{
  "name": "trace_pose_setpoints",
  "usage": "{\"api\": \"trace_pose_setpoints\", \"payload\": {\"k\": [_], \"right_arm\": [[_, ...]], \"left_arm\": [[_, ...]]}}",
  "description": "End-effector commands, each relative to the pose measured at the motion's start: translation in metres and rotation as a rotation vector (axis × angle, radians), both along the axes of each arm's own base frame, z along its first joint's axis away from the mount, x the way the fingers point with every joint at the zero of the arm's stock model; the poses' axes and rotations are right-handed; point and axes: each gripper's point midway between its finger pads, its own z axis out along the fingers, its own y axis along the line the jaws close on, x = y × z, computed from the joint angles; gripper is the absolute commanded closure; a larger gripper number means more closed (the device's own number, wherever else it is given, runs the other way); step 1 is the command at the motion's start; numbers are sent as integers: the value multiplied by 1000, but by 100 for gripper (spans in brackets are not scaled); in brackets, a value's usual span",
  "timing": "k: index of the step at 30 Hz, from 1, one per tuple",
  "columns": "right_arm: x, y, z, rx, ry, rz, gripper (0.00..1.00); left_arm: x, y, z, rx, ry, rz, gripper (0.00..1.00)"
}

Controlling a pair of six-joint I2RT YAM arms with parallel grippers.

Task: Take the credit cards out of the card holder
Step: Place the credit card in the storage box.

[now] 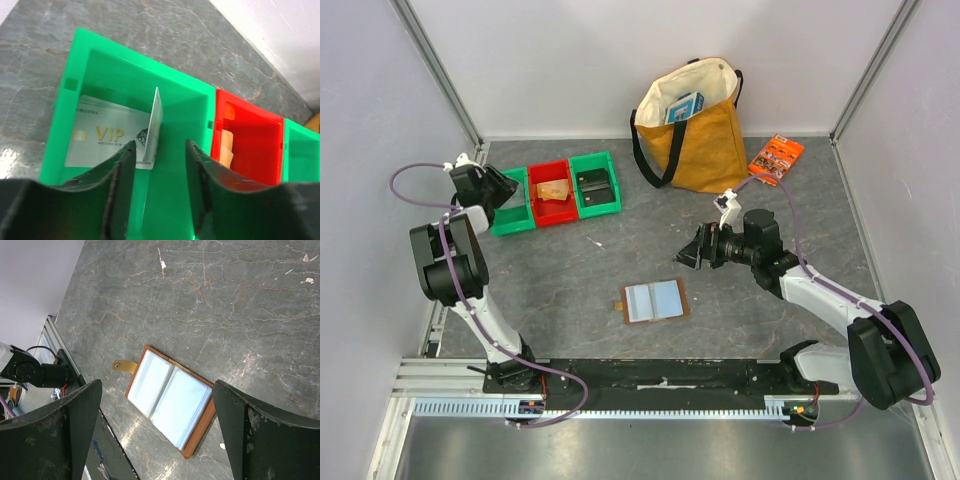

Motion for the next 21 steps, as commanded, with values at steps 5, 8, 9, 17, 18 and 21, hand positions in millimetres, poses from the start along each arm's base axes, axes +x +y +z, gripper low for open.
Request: {"api": "trace_pose_setpoints", "payload": {"k": [5,8,9,17,18,21], "right_arm": [[3,-7,3,-37,-44,-27,2],[2,-12,1,-59,-41,-44,2],[1,-14,0,-71,-38,-55,2],[0,-16,-2,-186,-70,-84,2],[1,-14,-2,-206,-81,-88,2],[-6,-4,-7,-268,-86,-79,2]], "left_arm": [[-6,25,59,199,-4,117,30],[-11,14,83,268,-5,97,28],[-13,13,92,299,-7,114,27],[-53,-60,162,315,-35,12,26],[-62,-77,165,294,-33,-26,26],[-91,-135,160,198,-7,-164,26]]}}
